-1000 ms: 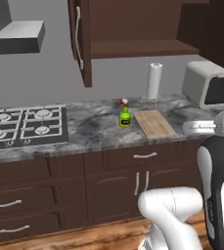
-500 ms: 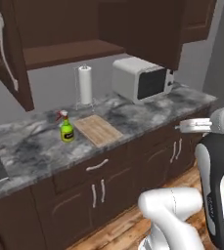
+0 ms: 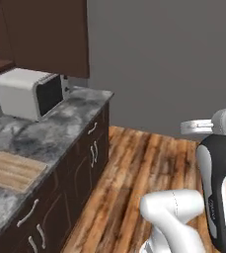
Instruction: Grab the spray bottle from the cabinet, then place it next to the cutting board for sanitizing. Then grab the dish brush from the countertop next to the sink and place it next to the cutting board.
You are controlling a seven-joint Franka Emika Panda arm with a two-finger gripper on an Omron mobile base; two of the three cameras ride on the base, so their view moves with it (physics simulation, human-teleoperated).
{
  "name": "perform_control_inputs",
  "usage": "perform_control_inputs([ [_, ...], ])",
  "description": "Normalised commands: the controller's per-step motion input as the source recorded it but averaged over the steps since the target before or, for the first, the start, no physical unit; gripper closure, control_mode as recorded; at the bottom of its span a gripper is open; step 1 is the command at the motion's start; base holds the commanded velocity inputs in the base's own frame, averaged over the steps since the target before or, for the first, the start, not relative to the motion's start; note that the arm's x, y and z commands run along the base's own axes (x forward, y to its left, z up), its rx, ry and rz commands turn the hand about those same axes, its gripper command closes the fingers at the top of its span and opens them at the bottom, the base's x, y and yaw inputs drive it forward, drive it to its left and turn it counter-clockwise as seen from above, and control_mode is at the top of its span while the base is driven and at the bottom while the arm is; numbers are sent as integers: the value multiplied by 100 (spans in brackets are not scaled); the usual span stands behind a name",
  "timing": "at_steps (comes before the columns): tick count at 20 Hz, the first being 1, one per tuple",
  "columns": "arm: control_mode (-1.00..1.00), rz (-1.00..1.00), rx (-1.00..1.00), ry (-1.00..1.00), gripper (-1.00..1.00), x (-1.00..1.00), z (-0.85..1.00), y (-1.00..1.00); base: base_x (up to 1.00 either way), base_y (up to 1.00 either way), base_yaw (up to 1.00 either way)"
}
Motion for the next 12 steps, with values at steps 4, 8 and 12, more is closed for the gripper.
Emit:
perform_control_inputs([
  [4,100,0,0,0,-100,0,0,0,0,-17,-92],
  [8,100,0,0,0,-100,0,0,0,0,-21,-89],
  [12,100,0,0,0,-100,0,0,0,0,-28,-87],
])
